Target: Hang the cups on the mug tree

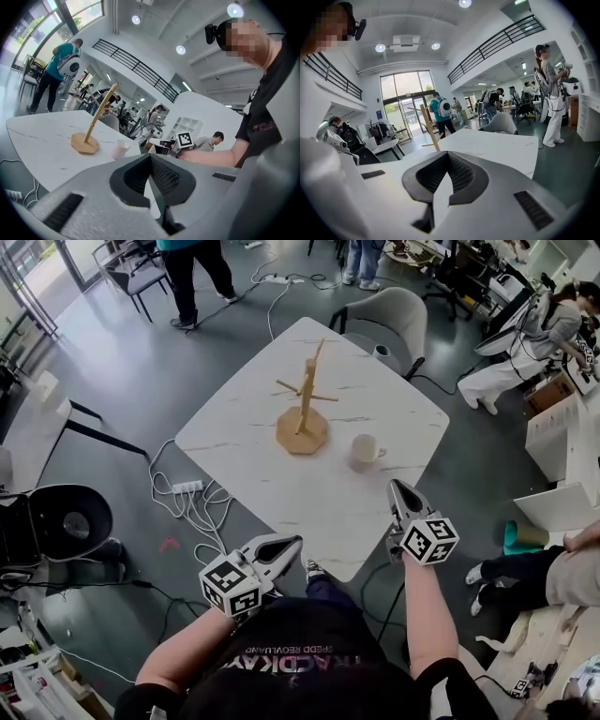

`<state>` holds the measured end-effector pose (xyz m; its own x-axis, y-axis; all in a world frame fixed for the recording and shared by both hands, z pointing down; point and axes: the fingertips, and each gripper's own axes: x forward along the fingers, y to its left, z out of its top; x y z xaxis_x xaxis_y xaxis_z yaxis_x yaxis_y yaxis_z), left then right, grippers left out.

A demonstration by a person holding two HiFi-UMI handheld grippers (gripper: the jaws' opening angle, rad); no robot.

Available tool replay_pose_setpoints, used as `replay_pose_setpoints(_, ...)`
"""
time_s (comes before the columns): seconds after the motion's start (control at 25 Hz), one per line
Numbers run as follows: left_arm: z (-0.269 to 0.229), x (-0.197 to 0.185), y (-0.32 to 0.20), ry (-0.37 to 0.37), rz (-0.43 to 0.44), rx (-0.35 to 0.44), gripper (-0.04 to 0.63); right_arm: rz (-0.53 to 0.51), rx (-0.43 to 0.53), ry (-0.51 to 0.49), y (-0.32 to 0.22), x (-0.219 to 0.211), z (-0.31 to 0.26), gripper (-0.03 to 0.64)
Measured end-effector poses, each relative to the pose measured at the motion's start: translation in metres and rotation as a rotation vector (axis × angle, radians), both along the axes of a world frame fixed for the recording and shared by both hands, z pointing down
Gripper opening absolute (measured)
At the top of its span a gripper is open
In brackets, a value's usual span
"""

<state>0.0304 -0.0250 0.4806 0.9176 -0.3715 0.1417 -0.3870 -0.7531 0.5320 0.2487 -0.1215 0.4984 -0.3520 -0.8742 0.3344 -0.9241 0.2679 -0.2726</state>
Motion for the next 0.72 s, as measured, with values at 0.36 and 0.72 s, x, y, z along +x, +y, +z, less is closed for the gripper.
replay_pose_setpoints(0.36,0.006,0.049,-0.029,-0.038,-0.008,-0.008,-0.003,-0.132,-0.056,0.118,-0.045,0.036,0.037,0.011)
replay_pose_setpoints(0.72,0.023,0.081,-0.05,-0.082,-0.007,-0.027,-0.003,-0.325,-0.112,0.267,-0.075,0.051,0.079,0.012)
